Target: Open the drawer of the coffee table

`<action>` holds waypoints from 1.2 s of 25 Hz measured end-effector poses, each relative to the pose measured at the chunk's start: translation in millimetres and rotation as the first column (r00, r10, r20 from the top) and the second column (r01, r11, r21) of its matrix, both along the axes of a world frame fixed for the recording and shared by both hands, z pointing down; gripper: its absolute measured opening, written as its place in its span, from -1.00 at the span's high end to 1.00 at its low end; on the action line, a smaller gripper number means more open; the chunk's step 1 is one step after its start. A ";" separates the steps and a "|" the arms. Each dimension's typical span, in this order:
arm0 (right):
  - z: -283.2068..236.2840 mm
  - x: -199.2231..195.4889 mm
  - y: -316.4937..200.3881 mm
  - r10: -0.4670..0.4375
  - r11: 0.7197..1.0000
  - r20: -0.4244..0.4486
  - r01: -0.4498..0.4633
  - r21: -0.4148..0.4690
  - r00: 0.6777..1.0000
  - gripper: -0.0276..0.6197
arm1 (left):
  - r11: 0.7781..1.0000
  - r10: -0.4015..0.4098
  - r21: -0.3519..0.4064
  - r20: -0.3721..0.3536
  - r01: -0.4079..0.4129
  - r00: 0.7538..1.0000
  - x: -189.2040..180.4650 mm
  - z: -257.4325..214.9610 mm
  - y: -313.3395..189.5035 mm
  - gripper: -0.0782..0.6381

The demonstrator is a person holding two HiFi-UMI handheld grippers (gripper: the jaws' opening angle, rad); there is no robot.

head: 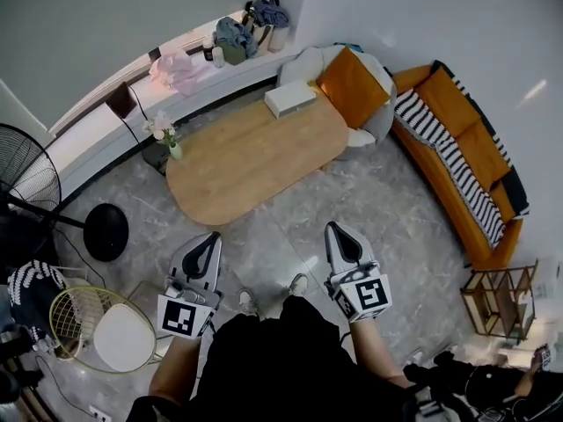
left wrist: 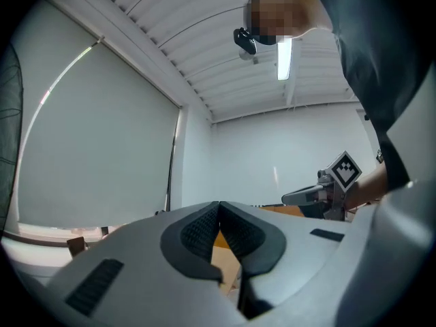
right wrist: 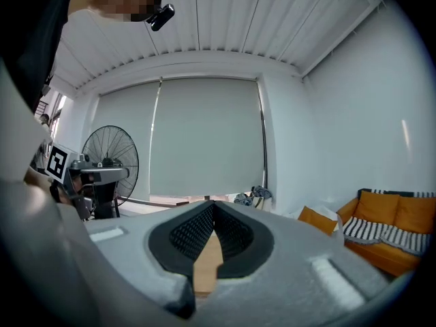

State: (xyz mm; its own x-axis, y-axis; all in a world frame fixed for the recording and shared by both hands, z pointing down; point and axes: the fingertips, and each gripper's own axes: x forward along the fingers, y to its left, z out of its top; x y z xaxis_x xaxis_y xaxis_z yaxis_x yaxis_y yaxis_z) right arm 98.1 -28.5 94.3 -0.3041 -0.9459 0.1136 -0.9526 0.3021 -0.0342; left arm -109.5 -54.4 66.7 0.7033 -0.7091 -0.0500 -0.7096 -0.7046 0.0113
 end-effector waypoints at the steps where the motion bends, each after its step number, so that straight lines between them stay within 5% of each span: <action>1: -0.4 2.4 -8.7 -0.024 1.000 0.005 0.024 0.009 1.000 0.90 | 1.000 -0.023 0.002 -0.003 0.023 1.000 3.6 -3.5 -4.4 0.76; 10: 24.8 17.6 -81.0 -0.221 0.974 -0.015 0.220 -0.048 0.975 0.90 | 0.979 -0.203 0.019 0.036 0.202 0.979 16.0 0.0 -37.6 0.76; 15: 67.0 12.5 -108.2 -0.290 0.946 -0.048 0.278 -0.167 0.956 0.90 | 0.961 -0.266 -0.075 0.006 0.266 0.964 11.6 22.5 -52.6 0.76; 23: 137.5 -14.4 -141.4 -0.328 0.932 -0.028 0.318 -0.171 0.944 0.90 | 0.946 -0.276 -0.161 0.049 0.280 0.960 -13.3 98.2 -84.5 0.76; 30: 242.6 -41.0 -161.7 -0.421 0.862 0.081 0.426 -0.275 0.904 0.90 | 0.947 -0.268 -0.167 0.060 0.274 0.962 -11.6 187.2 -118.2 0.76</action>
State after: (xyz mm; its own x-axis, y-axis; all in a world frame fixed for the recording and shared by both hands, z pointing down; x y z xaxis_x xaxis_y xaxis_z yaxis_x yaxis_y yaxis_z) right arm 57.1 -190.2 336.9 -0.6726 -0.6552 0.3440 -0.7336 0.6515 -0.1934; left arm -121.1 -172.6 253.8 0.4823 -0.8690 0.1111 -0.8757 -0.4750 0.0861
